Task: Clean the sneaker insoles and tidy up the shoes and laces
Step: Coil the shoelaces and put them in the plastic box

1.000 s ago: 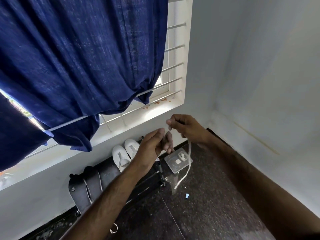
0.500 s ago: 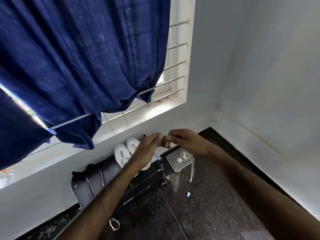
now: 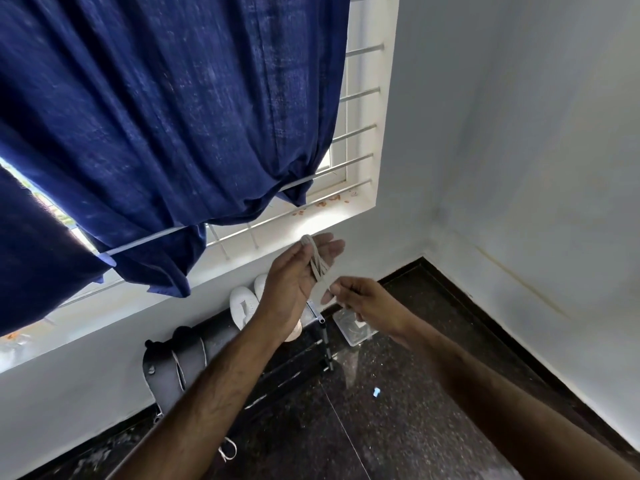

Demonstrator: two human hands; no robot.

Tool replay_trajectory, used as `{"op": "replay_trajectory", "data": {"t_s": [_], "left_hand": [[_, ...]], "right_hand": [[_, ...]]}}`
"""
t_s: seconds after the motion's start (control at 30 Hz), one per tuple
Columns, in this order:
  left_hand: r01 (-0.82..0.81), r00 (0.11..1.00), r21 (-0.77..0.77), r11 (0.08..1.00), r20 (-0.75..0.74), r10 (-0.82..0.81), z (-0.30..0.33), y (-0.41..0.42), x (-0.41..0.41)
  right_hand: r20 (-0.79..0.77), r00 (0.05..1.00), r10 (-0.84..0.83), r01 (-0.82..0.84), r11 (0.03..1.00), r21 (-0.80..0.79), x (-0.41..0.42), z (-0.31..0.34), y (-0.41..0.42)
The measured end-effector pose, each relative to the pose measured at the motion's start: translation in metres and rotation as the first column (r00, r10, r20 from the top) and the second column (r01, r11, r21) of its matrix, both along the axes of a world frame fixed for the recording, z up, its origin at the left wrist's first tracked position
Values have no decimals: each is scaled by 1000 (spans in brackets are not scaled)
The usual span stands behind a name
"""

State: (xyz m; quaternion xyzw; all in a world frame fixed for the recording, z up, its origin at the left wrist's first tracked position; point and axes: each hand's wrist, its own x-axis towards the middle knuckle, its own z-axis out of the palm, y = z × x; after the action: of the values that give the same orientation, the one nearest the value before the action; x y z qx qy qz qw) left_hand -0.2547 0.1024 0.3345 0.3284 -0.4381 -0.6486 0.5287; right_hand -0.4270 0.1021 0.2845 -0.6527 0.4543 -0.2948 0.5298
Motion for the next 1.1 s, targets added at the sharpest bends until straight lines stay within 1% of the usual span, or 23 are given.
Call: {"op": "replay_trajectory", "data": {"t_s": [0.07, 0.13, 0.2, 0.27, 0.3, 0.37, 0.47, 0.53, 0.57, 0.6, 0.67, 0.73, 0.83, 0.93, 1.1], "left_hand": [[-78, 988, -27, 997, 134, 81, -10, -4, 3], [-99, 949, -46, 994, 297, 109, -21, -3, 7], [-45, 904, -46, 998, 424, 60, -31, 2, 8], [22, 852, -38, 999, 523, 2, -35, 9, 8], [43, 832, -33, 999, 554, -17, -36, 12, 6], [72, 817, -55, 996, 576, -27, -36, 14, 3], [76, 830, -59, 995, 557, -30, -30, 11, 0], [73, 843, -34, 997, 536, -43, -27, 11, -1], [80, 867, -6, 997, 495, -67, -27, 12, -2], [93, 895, 27, 995, 435, -95, -26, 13, -2], [125, 953, 89, 988, 265, -144, -23, 16, -6], [129, 984, 130, 983, 109, -144, -19, 18, -12], [97, 995, 177, 979, -12, -96, -20, 17, -20], [70, 997, 211, 975, -45, -62, -24, 14, -26], [21, 1000, 224, 974, 14, -25, -28, 9, -46]], "right_hand": [[-105, 993, 59, -66, 996, -66, 1, -1, 6], [-211, 972, 102, -133, 981, -139, -3, 2, 4], [-294, 948, 121, -193, 954, -229, -8, 14, -1], [-379, 919, 105, -243, 909, -338, -11, 29, -10], [-404, 911, 87, -252, 891, -377, -13, 37, -16], [-403, 914, 53, -239, 871, -428, -19, 47, -25], [-323, 946, -11, -156, 859, -488, -22, 52, -29], [-234, 971, -53, -71, 868, -491, -23, 51, -29], [-191, 980, -64, -37, 876, -481, -23, 49, -29], [-147, 987, -72, -4, 887, -462, -23, 45, -28], [-50, 994, -96, 68, 918, -391, -20, 35, -26], [40, 989, -142, 148, 939, -310, -15, 22, -20], [191, 954, -229, 268, 939, -215, -6, 5, -8], [307, 907, -286, 326, 941, -86, -6, -4, -1], [364, 883, -296, 312, 950, 14, -23, -11, 10]]}}
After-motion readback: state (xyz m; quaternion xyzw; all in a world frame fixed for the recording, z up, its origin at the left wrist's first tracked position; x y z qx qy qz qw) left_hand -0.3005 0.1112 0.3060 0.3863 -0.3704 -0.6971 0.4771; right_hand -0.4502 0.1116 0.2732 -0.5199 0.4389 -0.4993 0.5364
